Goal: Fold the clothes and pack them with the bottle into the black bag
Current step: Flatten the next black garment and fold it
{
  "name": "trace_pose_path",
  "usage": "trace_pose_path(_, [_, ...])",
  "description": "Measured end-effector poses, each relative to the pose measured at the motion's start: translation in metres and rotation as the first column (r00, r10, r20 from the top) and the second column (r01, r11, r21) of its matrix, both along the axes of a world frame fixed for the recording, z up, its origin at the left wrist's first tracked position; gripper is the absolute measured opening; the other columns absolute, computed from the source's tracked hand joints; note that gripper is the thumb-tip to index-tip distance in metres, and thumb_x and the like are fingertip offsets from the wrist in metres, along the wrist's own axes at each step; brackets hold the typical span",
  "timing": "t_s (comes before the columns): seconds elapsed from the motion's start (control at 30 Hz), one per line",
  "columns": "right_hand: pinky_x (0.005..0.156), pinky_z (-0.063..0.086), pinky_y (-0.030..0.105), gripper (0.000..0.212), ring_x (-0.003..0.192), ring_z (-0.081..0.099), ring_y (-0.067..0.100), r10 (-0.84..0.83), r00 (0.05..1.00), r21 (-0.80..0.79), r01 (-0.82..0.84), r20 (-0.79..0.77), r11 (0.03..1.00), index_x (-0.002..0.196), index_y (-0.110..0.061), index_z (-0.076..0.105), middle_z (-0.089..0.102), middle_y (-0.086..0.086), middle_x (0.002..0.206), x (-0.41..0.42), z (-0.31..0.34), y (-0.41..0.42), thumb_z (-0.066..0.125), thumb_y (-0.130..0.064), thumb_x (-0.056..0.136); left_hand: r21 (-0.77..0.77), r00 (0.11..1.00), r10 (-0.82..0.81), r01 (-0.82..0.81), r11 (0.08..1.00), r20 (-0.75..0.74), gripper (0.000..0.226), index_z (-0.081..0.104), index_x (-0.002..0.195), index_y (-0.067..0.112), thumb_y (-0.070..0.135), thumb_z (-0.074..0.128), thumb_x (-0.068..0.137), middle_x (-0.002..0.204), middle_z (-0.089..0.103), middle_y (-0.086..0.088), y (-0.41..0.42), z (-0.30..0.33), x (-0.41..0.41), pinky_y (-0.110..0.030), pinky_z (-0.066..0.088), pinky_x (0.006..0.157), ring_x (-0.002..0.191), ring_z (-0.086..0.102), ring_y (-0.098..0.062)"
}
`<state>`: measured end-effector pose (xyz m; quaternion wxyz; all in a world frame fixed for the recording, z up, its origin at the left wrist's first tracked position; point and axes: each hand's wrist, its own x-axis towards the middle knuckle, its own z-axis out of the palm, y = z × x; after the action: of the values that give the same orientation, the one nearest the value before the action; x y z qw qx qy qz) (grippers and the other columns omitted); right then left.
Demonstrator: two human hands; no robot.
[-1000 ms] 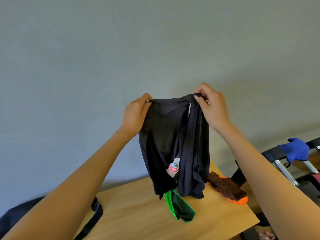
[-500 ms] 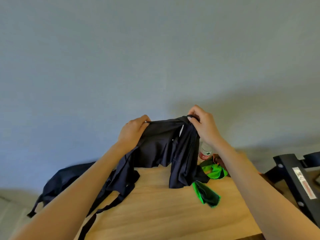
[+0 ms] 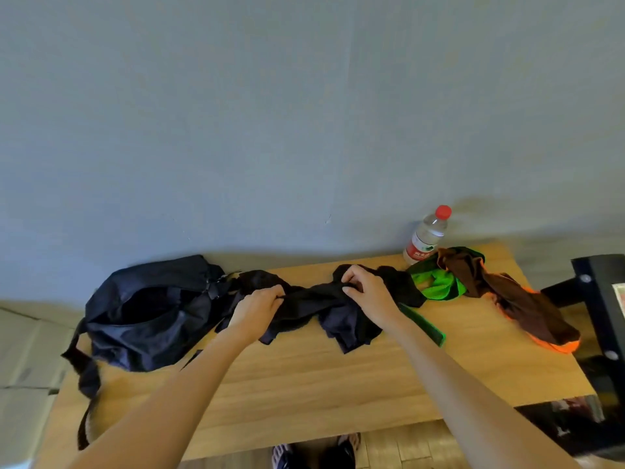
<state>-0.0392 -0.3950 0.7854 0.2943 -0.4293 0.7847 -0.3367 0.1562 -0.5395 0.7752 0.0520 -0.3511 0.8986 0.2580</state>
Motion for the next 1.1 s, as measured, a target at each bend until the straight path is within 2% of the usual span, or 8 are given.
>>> trace_pose_path(0.1, [0.073, 0.044, 0.024, 0.014, 0.083, 0.058, 0.01, 0.0, 0.998, 0.103, -0.008, 0.07, 0.995, 0.103, -0.019, 0.053, 0.059, -0.005, 0.084, 0.004, -0.032, 0.01, 0.06, -0.019, 0.091, 0.071, 0.994, 0.028, -0.035, 0.997, 0.101, 0.021, 0.051, 0.119, 0.022, 0.022, 0.041, 0.1, 0.11, 0.063, -0.002, 0.008, -0.023, 0.007, -0.034, 0.046, 0.064, 0.088, 0.061, -0.025])
trace_pose_path(0.27, [0.096, 0.04, 0.034, 0.049, 0.126, 0.038, 0.022, 0.032, 0.994, 0.288, 0.0, -0.107, 0.958, 0.134, -0.018, 0.045, 0.045, 0.005, 0.133, -0.009, -0.067, 0.02, 0.063, -0.024, 0.089, 0.049, 0.996, -0.021, 0.017, 0.999, 0.092, 0.044, 0.037, 0.139, 0.024, 0.025, 0.05, 0.097, 0.13, 0.047, 0.001, 0.016, -0.039, -0.013, -0.036, 0.05, 0.083, 0.12, 0.044, -0.019])
trace_pose_path(0.4, [0.113, 0.021, 0.04, 0.08, 0.144, 0.009, 0.029, 0.109, 0.963, 0.399, -0.001, -0.247, 0.917, 0.149, -0.029, 0.019, 0.013, 0.006, 0.157, -0.023, -0.083, 0.018, 0.067, -0.032, 0.085, 0.066, 0.993, -0.103, 0.099, 0.993, 0.059, 0.057, 0.028, 0.146, 0.025, 0.028, 0.053, 0.095, 0.142, 0.035, 0.002, 0.028, -0.053, -0.048, -0.034, 0.047, 0.094, 0.134, 0.028, -0.018])
trace_pose_path(0.5, [0.116, 0.007, 0.045, 0.099, 0.145, -0.008, 0.034, 0.168, 0.93, 0.472, 0.006, -0.326, 0.882, 0.149, -0.035, -0.006, -0.009, 0.009, 0.159, -0.037, -0.096, 0.01, 0.068, -0.035, 0.084, 0.059, 0.982, -0.175, 0.171, 0.984, 0.066, 0.066, 0.018, 0.15, 0.025, 0.029, 0.054, 0.094, 0.152, 0.023, 0.0, 0.037, -0.069, -0.079, -0.035, 0.038, 0.105, 0.141, 0.015, -0.019])
trace_pose_path(0.6, [0.115, -0.002, 0.049, 0.105, 0.143, -0.013, 0.038, 0.205, 0.922, 0.541, 0.006, -0.329, 0.841, 0.148, -0.036, -0.012, -0.015, 0.012, 0.157, -0.051, -0.111, 0.002, 0.07, -0.037, 0.081, 0.03, 0.968, -0.213, 0.211, 0.977, 0.131, 0.077, 0.007, 0.151, 0.027, 0.032, 0.057, 0.092, 0.156, 0.012, -0.003, 0.044, -0.086, -0.107, -0.041, 0.028, 0.113, 0.144, 0.008, -0.022])
trace_pose_path(0.73, [0.116, -0.001, 0.049, 0.085, 0.144, 0.002, 0.035, 0.313, 0.868, 0.59, -0.029, -0.385, 0.807, 0.149, -0.028, 0.016, 0.008, 0.013, 0.157, -0.054, -0.132, -0.001, 0.066, -0.04, 0.082, 0.053, 0.955, -0.22, 0.213, 0.976, 0.199, 0.089, -0.002, 0.151, 0.029, 0.034, 0.061, 0.089, 0.158, 0.006, -0.004, 0.049, -0.101, -0.135, -0.048, 0.012, 0.117, 0.145, 0.004, -0.025])
trace_pose_path(0.83, [0.114, 0.015, 0.045, 0.064, 0.137, 0.025, 0.032, 0.293, 0.839, 0.517, -0.015, -0.459, 0.856, 0.143, -0.022, 0.031, 0.031, 0.012, 0.147, -0.051, -0.134, 0.001, 0.061, -0.03, 0.087, 0.052, 0.955, -0.202, 0.195, 0.979, 0.218, 0.098, -0.007, 0.15, 0.028, 0.037, 0.066, 0.085, 0.157, 0.006, -0.005, 0.05, -0.106, -0.142, -0.049, 0.014, 0.116, 0.144, 0.009, -0.026])
trace_pose_path(1.1, [0.065, 0.047, 0.038, 0.045, 0.086, 0.056, 0.031, -0.15, 0.883, 0.1, 0.215, -0.444, 0.972, 0.107, -0.013, 0.052, 0.051, 0.009, 0.103, -0.082, -0.081, 0.046, 0.075, -0.012, 0.069, -0.024, 0.926, -0.193, 0.212, 0.977, 0.324, 0.112, -0.011, 0.149, 0.025, 0.056, 0.067, 0.076, 0.157, -0.001, -0.001, 0.047, -0.106, -0.113, -0.066, 0.005, 0.109, 0.145, -0.007, -0.026])
